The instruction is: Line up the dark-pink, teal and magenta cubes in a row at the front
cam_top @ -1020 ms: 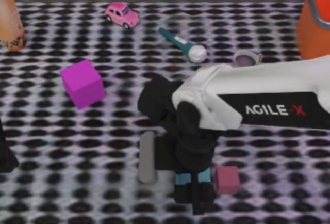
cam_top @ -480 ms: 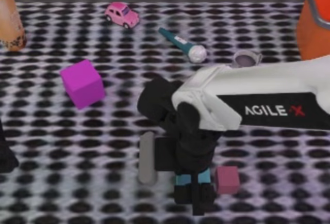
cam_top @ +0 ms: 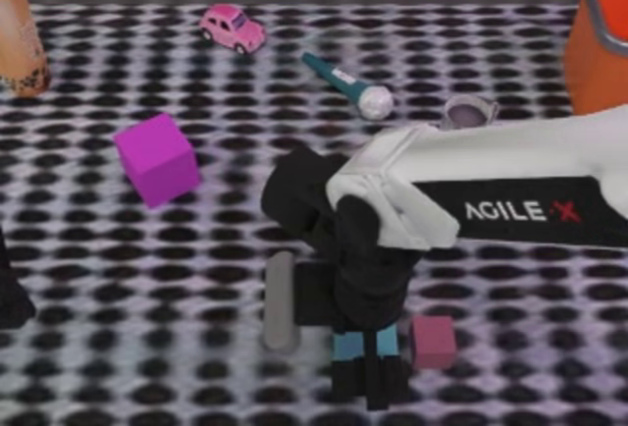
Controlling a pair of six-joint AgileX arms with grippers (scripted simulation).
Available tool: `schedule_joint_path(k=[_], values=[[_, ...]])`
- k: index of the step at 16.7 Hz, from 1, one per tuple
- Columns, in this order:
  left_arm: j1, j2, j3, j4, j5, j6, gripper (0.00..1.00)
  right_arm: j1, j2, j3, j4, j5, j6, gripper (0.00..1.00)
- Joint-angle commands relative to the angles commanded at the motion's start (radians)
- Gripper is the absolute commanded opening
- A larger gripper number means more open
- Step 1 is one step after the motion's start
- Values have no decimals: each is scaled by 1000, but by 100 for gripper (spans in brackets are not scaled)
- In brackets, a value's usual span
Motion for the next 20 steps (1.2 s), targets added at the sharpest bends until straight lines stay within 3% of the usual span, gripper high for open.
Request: schedule_joint_path(k=[10,17,20], values=[[0,0,0,0,0,0,100,-1,-2,3,-4,0,-1,100],[0,0,0,0,0,0,100,6,-86,136,-229,-1,-4,100],[0,0,0,0,0,0,100,6,-99,149,-248,-1,-4,100]])
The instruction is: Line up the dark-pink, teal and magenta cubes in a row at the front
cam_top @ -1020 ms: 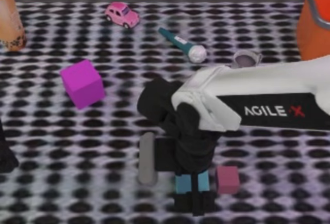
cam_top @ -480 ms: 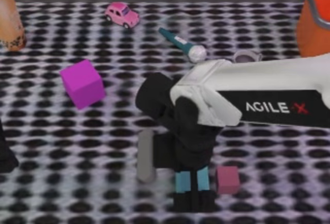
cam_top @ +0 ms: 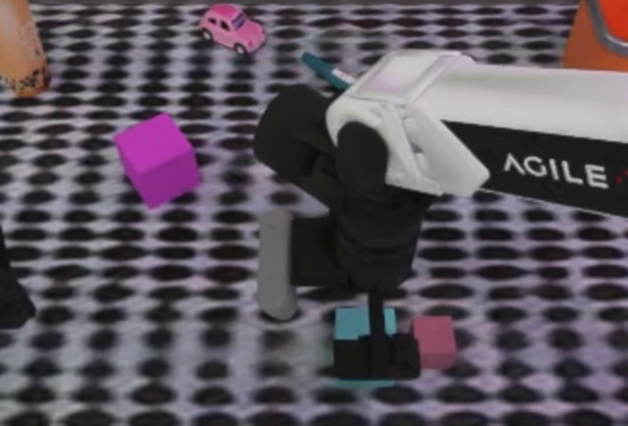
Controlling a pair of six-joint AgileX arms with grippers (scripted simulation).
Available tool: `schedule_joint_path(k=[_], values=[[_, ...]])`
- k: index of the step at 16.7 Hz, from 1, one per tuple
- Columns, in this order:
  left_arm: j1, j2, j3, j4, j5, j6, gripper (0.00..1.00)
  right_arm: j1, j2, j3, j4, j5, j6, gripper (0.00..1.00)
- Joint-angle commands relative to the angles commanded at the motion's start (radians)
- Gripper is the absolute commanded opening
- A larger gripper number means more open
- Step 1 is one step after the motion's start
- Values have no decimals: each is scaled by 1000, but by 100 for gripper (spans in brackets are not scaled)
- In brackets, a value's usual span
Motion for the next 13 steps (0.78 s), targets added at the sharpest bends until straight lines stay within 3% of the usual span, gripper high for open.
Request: schedule_joint_path(k=[7,13], values=[[-32,86,98,-72,20,38,100,-41,-72,-56,57,-9,22,100],[-127,505,478,-397,64,186,100,-201,-415,-296,264,-37,131,100]])
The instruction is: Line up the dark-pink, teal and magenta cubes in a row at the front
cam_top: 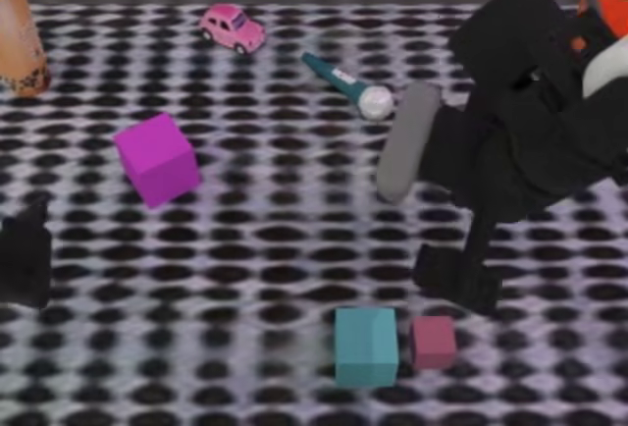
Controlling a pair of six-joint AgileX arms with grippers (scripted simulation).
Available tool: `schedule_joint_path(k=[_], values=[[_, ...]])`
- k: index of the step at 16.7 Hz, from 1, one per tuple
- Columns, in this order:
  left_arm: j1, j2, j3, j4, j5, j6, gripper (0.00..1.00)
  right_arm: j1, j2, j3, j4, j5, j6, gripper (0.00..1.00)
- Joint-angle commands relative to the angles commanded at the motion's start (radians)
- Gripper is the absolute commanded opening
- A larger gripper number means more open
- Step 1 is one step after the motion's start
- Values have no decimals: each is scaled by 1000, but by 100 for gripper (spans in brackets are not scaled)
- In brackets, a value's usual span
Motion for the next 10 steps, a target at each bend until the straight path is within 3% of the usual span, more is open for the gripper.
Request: schedule_joint_path(k=[10], values=[[-120,1137,785,-717,8,335,100,-388,-906,-680,453,-17,311,100]])
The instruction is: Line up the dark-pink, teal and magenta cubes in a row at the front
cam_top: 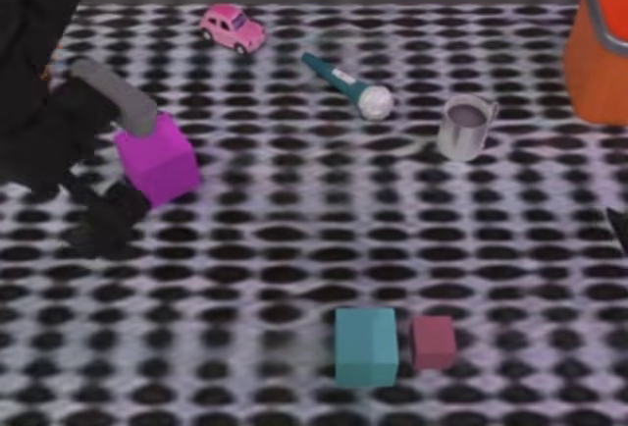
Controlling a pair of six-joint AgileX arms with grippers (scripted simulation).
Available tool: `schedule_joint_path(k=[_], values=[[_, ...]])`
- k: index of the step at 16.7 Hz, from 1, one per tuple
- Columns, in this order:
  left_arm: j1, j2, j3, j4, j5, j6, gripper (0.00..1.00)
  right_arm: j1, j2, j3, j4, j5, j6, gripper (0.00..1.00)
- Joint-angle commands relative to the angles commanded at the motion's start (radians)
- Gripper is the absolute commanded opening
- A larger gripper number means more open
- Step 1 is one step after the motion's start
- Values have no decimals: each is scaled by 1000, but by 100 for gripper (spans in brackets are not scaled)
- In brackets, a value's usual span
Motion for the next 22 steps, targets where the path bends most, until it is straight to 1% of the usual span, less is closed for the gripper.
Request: schedule_joint_path(k=[3,5,8,11,14,20,22], values=[[-7,298,262,-134,-18,88,100,-96,-228,-186,116,10,84,100],[-5,454,430,-186,-31,138,100,-149,-353,-291,186,20,133,100],[2,623,653,-218,-49,198,100,-214,-509,-417,275,36,196,100],[11,714,804,-211,-62,239,100,-257,-622,-500,337,51,240,100],[15,744,863,-196,-67,257,100,-272,-665,-529,361,58,257,100],[10,741,857,-193,-66,255,100,-272,-665,-529,361,58,257,100],[12,750,825,-157,-67,254,100,-272,-665,-529,361,58,257,100]])
